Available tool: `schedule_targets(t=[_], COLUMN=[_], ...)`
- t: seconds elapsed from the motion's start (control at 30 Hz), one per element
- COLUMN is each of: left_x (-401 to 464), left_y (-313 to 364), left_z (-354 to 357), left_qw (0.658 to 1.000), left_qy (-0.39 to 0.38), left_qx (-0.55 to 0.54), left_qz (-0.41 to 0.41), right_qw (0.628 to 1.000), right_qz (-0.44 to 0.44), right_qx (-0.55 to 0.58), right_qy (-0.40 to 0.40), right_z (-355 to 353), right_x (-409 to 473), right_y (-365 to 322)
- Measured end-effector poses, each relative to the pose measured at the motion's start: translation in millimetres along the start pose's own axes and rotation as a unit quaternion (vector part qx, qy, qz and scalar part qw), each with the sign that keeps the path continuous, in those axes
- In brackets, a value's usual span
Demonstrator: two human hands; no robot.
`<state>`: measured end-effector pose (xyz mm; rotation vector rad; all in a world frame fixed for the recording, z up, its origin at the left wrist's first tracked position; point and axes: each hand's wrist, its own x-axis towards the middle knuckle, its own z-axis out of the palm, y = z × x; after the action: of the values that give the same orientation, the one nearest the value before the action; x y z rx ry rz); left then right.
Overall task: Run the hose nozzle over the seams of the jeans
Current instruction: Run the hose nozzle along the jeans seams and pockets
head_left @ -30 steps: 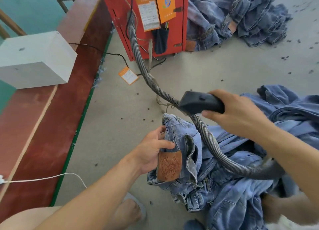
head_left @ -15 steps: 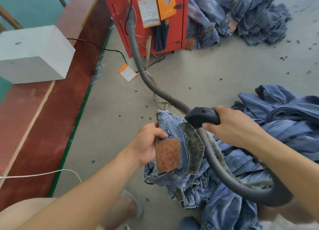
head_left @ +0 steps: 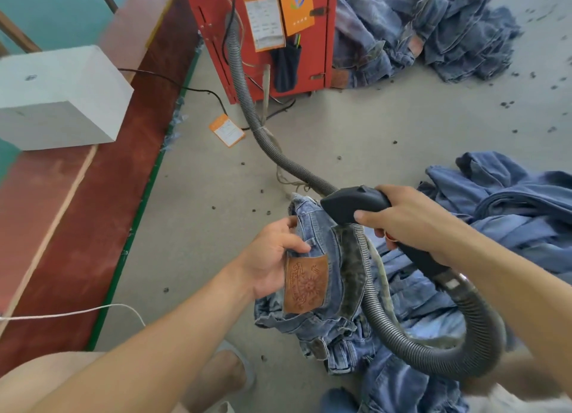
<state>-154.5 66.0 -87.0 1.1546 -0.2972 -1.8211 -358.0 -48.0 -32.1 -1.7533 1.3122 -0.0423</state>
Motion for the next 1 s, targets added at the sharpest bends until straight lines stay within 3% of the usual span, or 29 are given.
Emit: schedule_targets(t=[0.1,0.2,0.3,0.47,0.63,0.77,1.0], left_x=[0,2,-1,-1,4,6,9], left_y=[3,5,3,0,11,12,16], left_z=[-1,-3,0,3,-5,-3,-12], left_qw=[1.000,1.000,1.000,1.000,0.998,0.997,0.999], left_qy=[0.003,0.005,-0.021,-0.028,0.046,0.054,0.045], left_qx=[0.004,-0.002,-0.005,-0.009,-0.044,-0.054,-0.021], left_qz=[0.003,0.003,-0.006,-0.009,-0.006,-0.006,-0.006], right_qw=[0.999,0.995,0.983,0.996,0.982,0.977,0.992], right_qz=[-0.008,-0.034,-0.036,-0.034,-0.101,-0.079,-0.065], right_qx=[0.033,-0.080,-0.178,-0.078,-0.155,-0.188,-0.091], right_qy=[-0.013,-0.051,-0.022,0.035,-0.041,-0.070,-0.058], right_z=[-16,-22,-11,-15,-30,-16,-8], right_x=[-4,-14,-10,2,-17,-13,9], right_y=[9,15,12,5,8,12,21])
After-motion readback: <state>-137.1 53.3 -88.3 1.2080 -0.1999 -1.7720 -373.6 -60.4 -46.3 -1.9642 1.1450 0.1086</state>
